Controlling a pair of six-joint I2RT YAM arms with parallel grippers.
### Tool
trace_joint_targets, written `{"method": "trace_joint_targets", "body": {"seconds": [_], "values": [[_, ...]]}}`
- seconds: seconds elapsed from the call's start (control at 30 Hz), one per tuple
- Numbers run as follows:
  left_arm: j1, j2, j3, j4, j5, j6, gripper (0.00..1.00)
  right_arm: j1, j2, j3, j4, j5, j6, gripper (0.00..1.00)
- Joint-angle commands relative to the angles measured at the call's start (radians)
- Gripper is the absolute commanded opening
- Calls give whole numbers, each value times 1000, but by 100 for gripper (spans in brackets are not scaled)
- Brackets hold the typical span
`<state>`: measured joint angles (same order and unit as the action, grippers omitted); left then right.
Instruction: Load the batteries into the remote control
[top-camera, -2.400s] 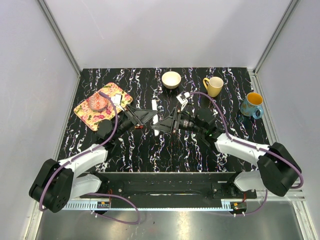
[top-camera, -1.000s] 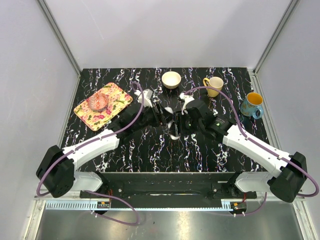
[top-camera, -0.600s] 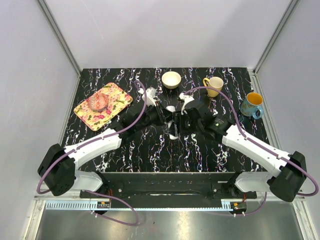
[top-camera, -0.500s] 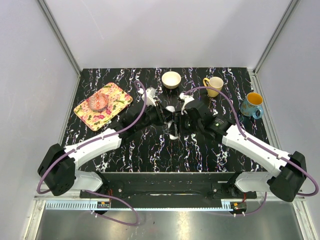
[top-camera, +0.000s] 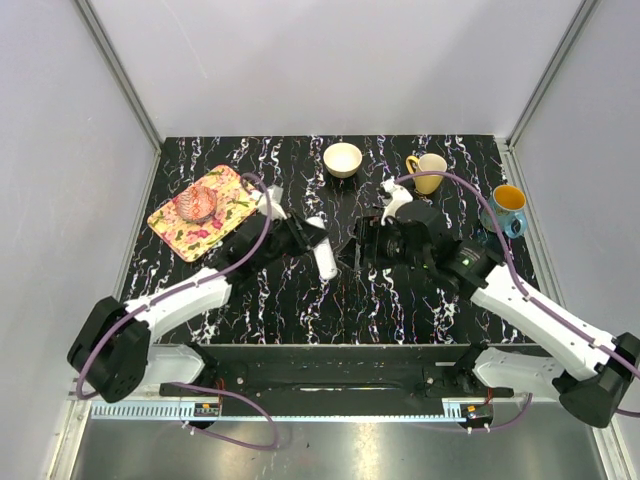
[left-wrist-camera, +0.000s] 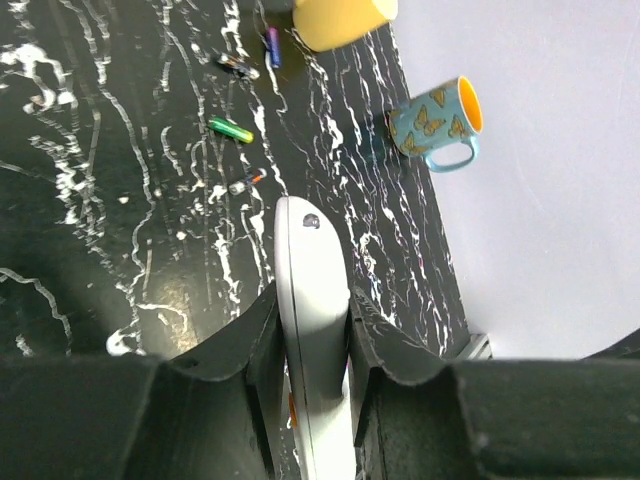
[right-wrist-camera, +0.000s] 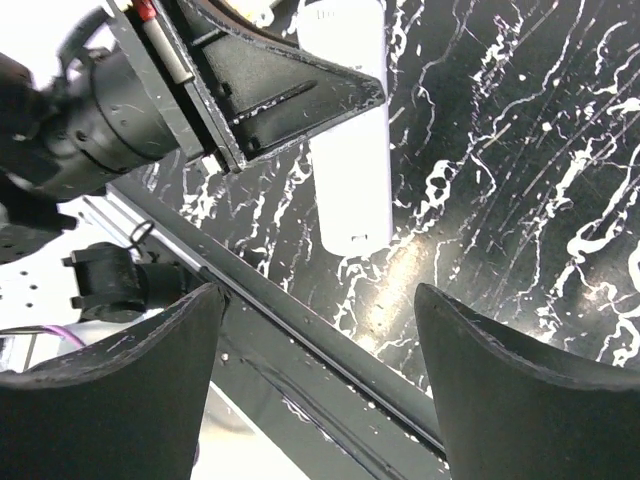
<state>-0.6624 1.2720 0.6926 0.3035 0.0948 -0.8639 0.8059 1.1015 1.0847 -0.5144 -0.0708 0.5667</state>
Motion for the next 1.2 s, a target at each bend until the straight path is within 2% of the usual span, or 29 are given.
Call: {"method": "trace_joint_targets", "body": {"seconds": [0.0,0.13,0.23,0.27,0.4,0.47,0.67,0.83,1.0,1.1,1.17], "values": [[53,-112,-108,294,6,-112,0,-2,-49,-38,95,0,53,84],[67,-175,-223,449,16,-164,0,-20,-65,-146,223,-75,134,86],[67,-232,-312,606,-39,-191,0,-40,-91,-244,380,-150,227,87],[69,-256,-332,641,-53,-198,0,-43,-97,-271,481,-190,255,87],[66,-299,-413,770,-131,-139,0,-47,-85,-380,726,-259,408,86],[61,-327,-426,775,-150,-100,0,-47,-69,-400,834,-273,444,84],[38,-378,-436,720,-230,-17,0,-48,-19,-428,979,-236,536,77],[21,-384,-427,704,-276,19,0,-45,58,-381,990,-253,562,73],[23,-422,-413,632,-283,-6,0,-48,-9,-384,877,-172,489,88],[26,-451,-395,583,-244,-20,0,-54,-12,-359,791,-185,431,89],[38,-450,-380,557,-198,-49,0,-66,29,-345,792,-263,418,89]]}}
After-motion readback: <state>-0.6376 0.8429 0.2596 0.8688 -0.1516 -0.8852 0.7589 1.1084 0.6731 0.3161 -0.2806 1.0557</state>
